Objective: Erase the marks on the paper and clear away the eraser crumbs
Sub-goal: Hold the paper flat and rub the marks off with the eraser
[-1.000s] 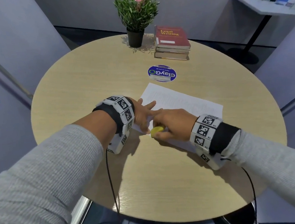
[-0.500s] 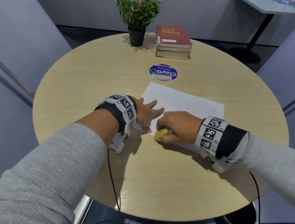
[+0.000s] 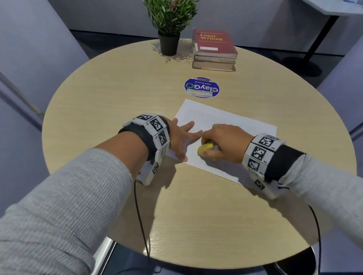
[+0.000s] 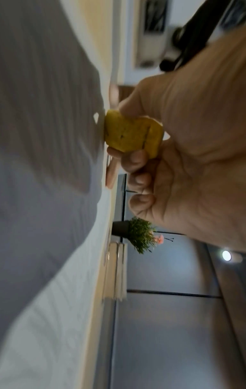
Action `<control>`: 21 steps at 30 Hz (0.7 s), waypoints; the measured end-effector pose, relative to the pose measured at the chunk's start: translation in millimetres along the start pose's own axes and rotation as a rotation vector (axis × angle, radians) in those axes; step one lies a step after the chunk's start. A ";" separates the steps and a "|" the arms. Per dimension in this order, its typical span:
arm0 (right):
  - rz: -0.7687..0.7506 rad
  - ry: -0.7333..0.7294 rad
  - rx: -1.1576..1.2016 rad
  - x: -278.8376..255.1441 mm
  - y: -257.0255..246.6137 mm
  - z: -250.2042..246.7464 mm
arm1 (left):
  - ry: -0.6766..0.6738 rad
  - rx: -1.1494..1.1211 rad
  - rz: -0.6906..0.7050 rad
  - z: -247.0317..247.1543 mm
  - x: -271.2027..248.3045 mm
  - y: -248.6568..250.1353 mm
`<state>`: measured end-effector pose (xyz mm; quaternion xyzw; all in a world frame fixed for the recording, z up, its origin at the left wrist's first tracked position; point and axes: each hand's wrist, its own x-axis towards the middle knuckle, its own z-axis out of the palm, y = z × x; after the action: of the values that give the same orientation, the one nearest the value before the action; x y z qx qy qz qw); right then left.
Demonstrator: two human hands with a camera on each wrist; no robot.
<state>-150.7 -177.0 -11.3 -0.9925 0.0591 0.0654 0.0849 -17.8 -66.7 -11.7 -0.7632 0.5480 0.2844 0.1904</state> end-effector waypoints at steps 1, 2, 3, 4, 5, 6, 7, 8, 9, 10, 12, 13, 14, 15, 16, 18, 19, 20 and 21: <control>-0.031 -0.027 -0.005 -4.6 -5.0 3.3 | 0.025 0.008 -0.004 1.2 0.3 -1.2; -0.061 -0.064 0.006 -10.0 -10.0 6.2 | 0.053 0.024 -0.006 1.5 -0.2 -1.9; -0.071 -0.097 0.023 -13.9 -10.7 6.4 | 0.052 0.053 -0.007 0.7 -0.8 -0.8; -0.053 -0.105 0.049 -15.3 -7.3 2.8 | 0.038 0.062 0.007 0.4 -1.4 0.3; -0.010 -0.084 0.082 -14.6 -0.3 -1.8 | 0.006 0.081 0.008 -4.4 -7.5 2.0; 0.033 -0.042 0.114 -14.5 7.4 -7.1 | 0.009 0.059 0.000 -3.0 -7.2 1.1; 0.064 -0.008 0.127 -14.6 15.0 -9.8 | 0.039 0.051 -0.007 -2.8 -6.6 -0.6; 0.080 0.005 0.121 -15.6 20.4 -10.5 | 0.117 0.044 0.016 -1.0 -7.0 -0.3; 0.084 -0.002 0.095 -17.6 21.9 -10.6 | 0.218 0.103 0.048 -0.3 -7.9 2.8; 0.077 -0.022 0.066 -18.5 22.2 -8.3 | 0.291 0.130 0.105 0.5 -7.7 5.2; 0.055 -0.056 0.029 -18.4 17.8 -5.7 | 0.222 0.097 0.081 -6.5 -10.3 7.6; 0.047 -0.057 0.022 -17.2 14.7 -6.0 | 0.136 0.101 0.031 -11.5 -10.1 8.5; 0.040 -0.054 0.028 -15.1 13.0 -6.4 | 0.086 0.069 -0.006 -15.8 -11.8 11.2; 0.030 -0.054 0.031 -12.8 11.1 -6.6 | 0.047 0.094 -0.015 -21.2 -14.5 15.3; 0.014 -0.057 0.024 -10.3 8.9 -6.7 | 0.025 0.083 -0.002 -17.0 -10.7 14.5; -0.008 -0.070 -0.022 -5.5 6.0 -5.3 | 0.005 0.037 -0.009 -13.0 -8.6 13.3; -0.002 -0.073 -0.047 -3.1 5.4 -5.8 | -0.007 0.031 -0.008 -9.9 -6.5 12.0; 0.017 -0.072 -0.064 -0.7 6.0 -6.5 | -0.007 0.029 0.000 -8.9 -6.8 12.8; 0.033 -0.068 -0.067 0.7 6.2 -7.3 | -0.019 0.037 -0.001 -9.9 -9.2 14.2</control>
<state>-150.0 -184.4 -5.2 -0.9909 0.0703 0.1025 0.0526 -31.2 -70.6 2.1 -0.7572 0.5509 0.2812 0.2099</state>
